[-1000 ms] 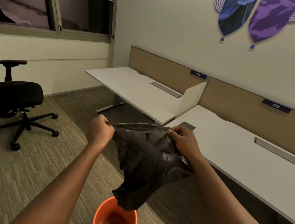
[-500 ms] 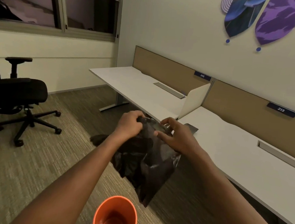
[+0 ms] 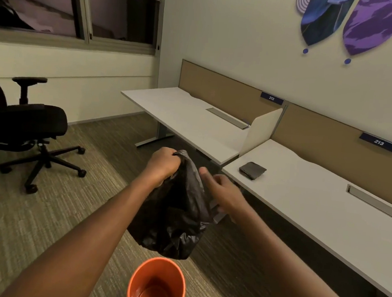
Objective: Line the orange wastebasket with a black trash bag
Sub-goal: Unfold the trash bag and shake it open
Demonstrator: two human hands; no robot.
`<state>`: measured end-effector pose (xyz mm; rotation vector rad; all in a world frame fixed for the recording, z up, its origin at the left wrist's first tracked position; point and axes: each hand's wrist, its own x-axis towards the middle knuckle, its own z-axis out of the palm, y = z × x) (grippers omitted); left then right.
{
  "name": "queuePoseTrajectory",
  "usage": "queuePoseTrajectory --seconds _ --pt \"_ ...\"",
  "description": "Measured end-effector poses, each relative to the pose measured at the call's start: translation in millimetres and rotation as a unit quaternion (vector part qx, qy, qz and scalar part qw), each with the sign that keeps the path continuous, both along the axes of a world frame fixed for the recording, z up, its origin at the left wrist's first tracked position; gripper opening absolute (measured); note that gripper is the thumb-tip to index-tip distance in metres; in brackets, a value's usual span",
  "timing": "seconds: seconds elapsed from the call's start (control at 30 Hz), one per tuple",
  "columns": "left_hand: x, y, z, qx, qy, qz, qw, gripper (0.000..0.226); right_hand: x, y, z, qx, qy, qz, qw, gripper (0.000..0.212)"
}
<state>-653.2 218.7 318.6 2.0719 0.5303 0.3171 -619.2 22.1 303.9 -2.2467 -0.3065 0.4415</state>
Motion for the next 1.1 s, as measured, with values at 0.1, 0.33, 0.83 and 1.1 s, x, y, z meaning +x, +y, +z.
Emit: queuePoseTrajectory --seconds 0.1,0.33,0.83,1.1 --pt "0.8 -12.7 4.0 0.003 -0.033 -0.009 0.999 0.026 -11.7 21.0 -23.7 -0.098 -0.135 0.05 0.985 0.099" --pt "-22.7 30.5 -4.5 0.215 0.207 -0.123 0.946 0.01 23.9 -23.0 -71.8 -0.317 -0.019 -0.005 0.948 0.011" --pt "-42.5 -9.4 -58.2 0.334 -0.162 0.007 0.928 0.031 22.7 -33.4 10.1 -0.052 -0.313 0.116 0.941 0.024" --pt "-12.6 22.9 -41.6 0.261 0.196 0.012 0.945 0.023 93.3 -40.3 20.6 -0.272 -0.159 0.224 0.922 0.04"
